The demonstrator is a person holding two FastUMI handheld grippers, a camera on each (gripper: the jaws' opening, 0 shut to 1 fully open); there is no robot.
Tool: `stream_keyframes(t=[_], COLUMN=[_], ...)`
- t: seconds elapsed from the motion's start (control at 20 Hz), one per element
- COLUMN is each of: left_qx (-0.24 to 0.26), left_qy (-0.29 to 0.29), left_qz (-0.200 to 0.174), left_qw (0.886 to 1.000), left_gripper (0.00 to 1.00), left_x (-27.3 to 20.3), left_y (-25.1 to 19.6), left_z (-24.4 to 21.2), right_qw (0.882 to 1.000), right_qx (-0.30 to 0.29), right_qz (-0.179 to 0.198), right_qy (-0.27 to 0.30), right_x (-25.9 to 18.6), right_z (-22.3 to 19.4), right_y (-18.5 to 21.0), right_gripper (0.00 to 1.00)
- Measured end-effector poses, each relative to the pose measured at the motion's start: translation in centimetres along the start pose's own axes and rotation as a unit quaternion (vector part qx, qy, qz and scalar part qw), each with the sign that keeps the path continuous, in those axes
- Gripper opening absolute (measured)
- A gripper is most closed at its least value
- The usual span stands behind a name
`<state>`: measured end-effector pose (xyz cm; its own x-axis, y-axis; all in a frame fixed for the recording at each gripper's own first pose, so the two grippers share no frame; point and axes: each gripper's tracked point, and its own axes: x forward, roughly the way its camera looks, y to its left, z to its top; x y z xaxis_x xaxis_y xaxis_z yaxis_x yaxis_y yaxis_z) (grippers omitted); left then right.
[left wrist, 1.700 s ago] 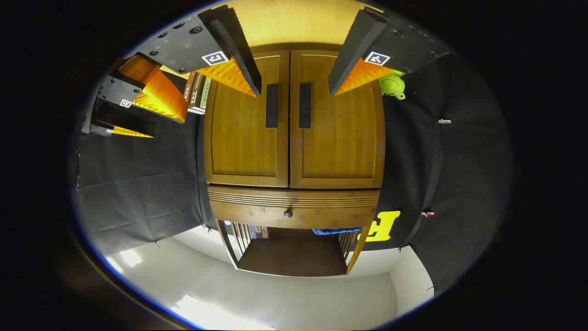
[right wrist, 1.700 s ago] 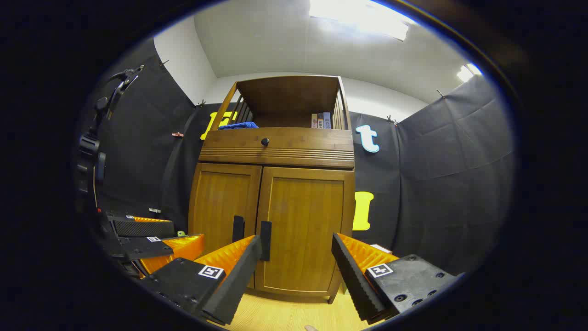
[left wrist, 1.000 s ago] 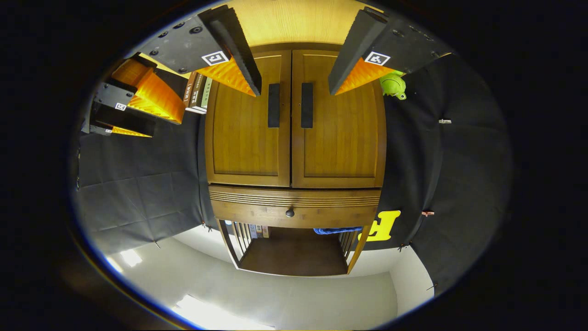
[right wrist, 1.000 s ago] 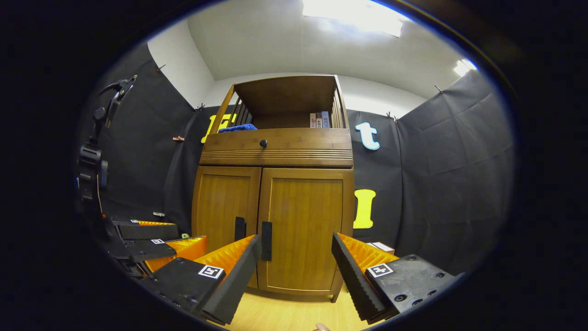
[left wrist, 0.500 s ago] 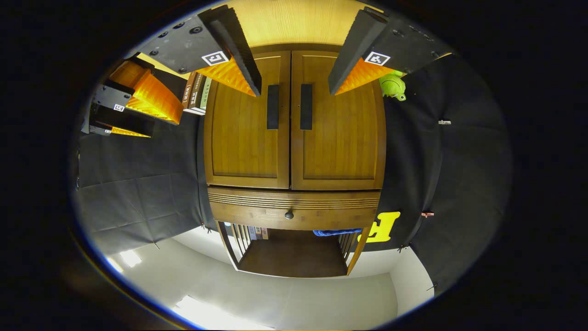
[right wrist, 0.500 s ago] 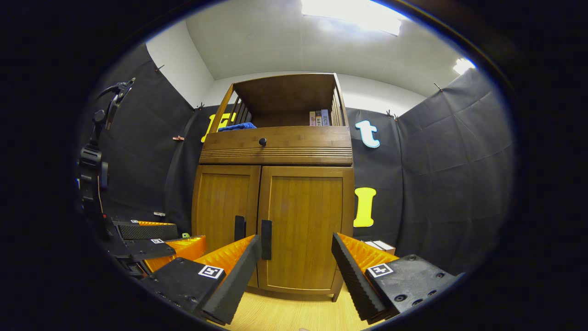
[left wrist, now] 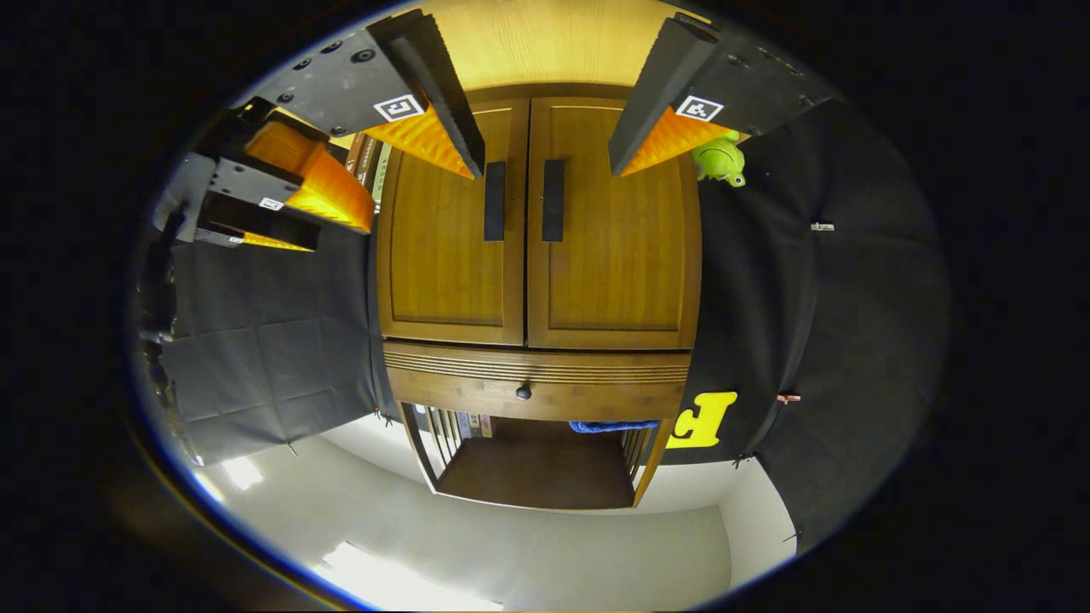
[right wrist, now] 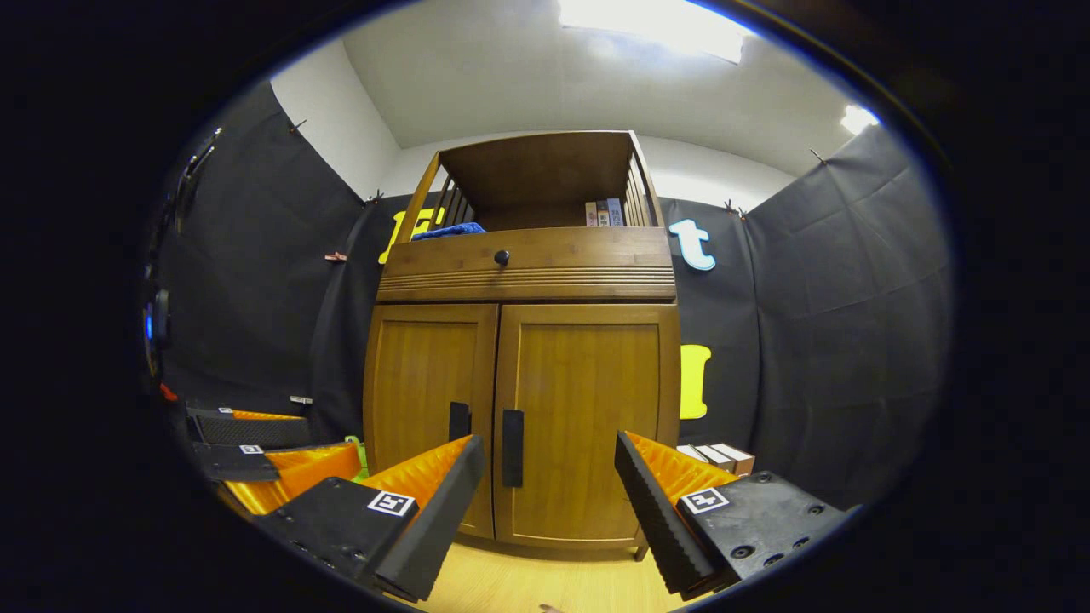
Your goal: Open the right door of the double-door shoe cabinet with the right hand, and open the left door with the left hand.
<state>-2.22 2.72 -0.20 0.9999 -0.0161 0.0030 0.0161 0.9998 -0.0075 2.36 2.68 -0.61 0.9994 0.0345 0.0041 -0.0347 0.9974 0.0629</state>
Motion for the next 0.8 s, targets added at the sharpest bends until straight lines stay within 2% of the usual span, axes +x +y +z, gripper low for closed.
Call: stream_keyframes(t=[0.2, 0.45, 0.8], left_qx=[0.006, 0.011, 0.014], left_qy=[0.001, -0.002, -0.009], left_qz=[0.013, 0.034, 0.048], left_qw=[1.0, 0.999, 0.999], left_gripper=[0.91, 0.91, 0.92], left_x=[-1.3, -3.1, -4.5], left_y=[2.2, 5.3, 8.2], left_z=[-0.1, 0.1, -0.1], right_qw=[1.0, 0.999, 0.998], right_qx=[0.012, -0.013, 0.011], right_qz=[-0.001, 0.008, -0.003], right_qy=[0.001, 0.028, 0.058], right_x=[2.8, 7.3, 13.2], right_z=[-1.0, -4.3, -8.2], right_y=[1.3, 3.4, 4.8], right_gripper=[0.97, 0.97, 0.94])
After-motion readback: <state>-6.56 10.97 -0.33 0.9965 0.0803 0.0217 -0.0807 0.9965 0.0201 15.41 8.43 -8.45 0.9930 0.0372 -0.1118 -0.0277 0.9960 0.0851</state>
